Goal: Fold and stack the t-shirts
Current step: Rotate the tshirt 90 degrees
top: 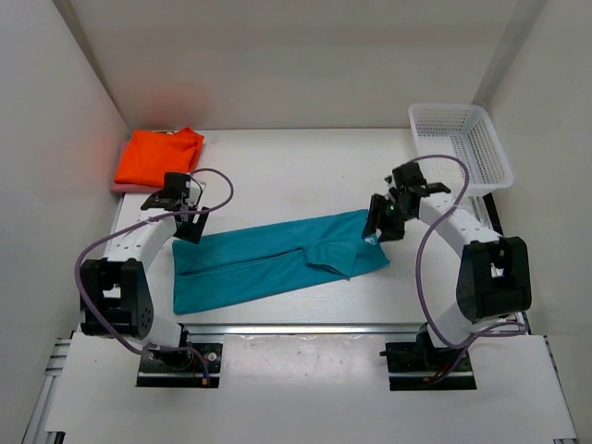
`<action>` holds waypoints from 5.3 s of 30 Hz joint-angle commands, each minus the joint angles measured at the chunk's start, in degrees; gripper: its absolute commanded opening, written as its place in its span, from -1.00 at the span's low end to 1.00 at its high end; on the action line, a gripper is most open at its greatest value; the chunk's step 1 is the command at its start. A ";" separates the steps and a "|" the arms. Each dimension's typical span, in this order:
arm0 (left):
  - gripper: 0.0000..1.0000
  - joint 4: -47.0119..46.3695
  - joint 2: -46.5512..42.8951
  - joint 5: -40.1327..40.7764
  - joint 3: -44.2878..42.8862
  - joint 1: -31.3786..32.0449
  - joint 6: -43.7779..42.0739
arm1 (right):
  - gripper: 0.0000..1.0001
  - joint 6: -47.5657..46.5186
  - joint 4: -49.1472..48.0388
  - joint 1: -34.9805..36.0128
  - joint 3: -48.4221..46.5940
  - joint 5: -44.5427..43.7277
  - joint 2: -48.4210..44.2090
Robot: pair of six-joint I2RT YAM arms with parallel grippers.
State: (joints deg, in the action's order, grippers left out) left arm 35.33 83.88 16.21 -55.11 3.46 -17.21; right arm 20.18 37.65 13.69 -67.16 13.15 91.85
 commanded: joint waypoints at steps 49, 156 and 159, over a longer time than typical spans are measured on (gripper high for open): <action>0.97 6.42 1.66 -11.28 -0.89 1.98 2.62 | 0.40 -9.28 3.60 1.41 -42.08 -8.83 8.49; 0.59 -27.15 -13.41 -32.12 31.83 48.12 -78.69 | -0.24 36.59 -24.20 3.36 59.06 26.31 -42.89; 0.41 -22.79 -10.41 -31.94 26.30 48.65 -76.04 | -0.24 36.94 -23.85 3.27 59.68 26.32 -44.65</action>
State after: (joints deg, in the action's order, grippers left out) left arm 7.68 71.22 -14.33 -25.19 51.42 -96.97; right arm 55.35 13.80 17.26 -7.90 38.09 48.90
